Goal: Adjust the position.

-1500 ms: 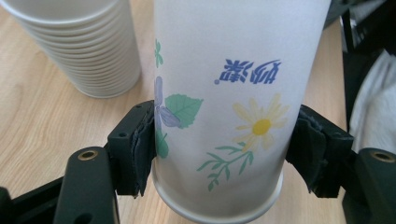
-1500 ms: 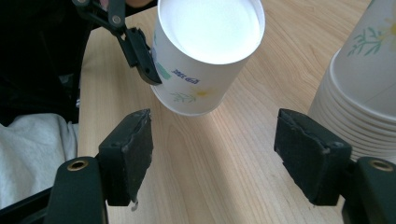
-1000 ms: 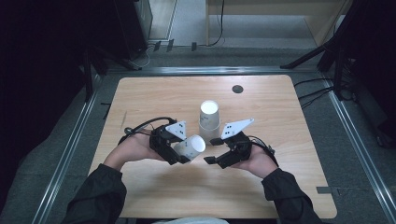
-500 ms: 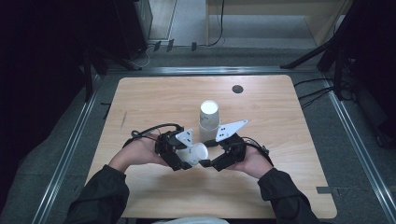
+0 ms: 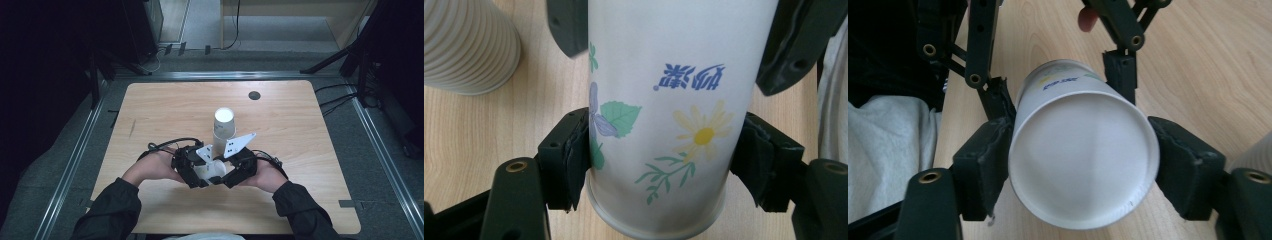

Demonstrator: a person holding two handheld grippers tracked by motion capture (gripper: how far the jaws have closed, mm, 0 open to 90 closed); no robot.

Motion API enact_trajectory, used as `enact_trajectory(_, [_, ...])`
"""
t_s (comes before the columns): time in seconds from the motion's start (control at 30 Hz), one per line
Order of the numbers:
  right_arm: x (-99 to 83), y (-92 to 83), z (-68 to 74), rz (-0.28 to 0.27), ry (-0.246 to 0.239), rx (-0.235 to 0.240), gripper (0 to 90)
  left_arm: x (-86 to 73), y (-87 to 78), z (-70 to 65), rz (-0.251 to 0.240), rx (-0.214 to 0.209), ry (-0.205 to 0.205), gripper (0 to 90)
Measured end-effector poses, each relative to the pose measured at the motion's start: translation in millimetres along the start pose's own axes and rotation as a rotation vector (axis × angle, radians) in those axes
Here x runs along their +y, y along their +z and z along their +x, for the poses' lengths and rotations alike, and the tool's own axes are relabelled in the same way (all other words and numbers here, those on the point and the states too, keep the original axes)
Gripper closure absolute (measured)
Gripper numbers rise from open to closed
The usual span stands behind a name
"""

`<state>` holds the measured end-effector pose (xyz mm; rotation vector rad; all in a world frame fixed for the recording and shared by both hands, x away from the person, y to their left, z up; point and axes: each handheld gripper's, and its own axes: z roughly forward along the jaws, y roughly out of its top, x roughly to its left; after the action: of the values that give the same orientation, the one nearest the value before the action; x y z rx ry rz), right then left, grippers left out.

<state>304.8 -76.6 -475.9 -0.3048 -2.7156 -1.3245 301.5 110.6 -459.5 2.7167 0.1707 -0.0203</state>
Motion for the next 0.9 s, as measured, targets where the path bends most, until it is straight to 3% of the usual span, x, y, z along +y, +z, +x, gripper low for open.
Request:
enact_trajectory(0.07, [-0.6, 0.8, 0.2, 0.006, -0.012, 0.002, 34.1, -0.9, 0.2, -0.8, -0.007, 0.0, -0.006, 29.6])
enact_trajectory(0.27, [1.2, 0.0, 0.9, -0.007, -0.01, -0.011, 34.7, -4.5, -3.2, 2.8, -0.041, 0.002, -0.013, 26.8])
enact_trajectory(0.43, [2.1, -8.2, -1.2, -0.035, 0.0, -0.024, 34.6, -8.6, -7.5, 6.3, -0.093, 0.011, -0.049, 14.9])
enact_trajectory(0.57, [2.0, -16.7, -3.5, -0.068, 0.003, -0.029, 34.6, -12.4, -14.2, 8.6, -0.156, 0.011, -0.077, 12.7])
enact_trajectory(0.67, [1.1, -23.5, -3.9, -0.103, 0.006, -0.026, 34.5, -17.2, -20.3, 8.5, -0.231, 0.002, -0.111, 12.4])
enact_trajectory(0.9, [2.1, -30.8, -1.1, -0.137, 0.009, -0.018, 34.5, -25.6, -24.6, 3.4, -0.312, 0.016, -0.131, 12.4])
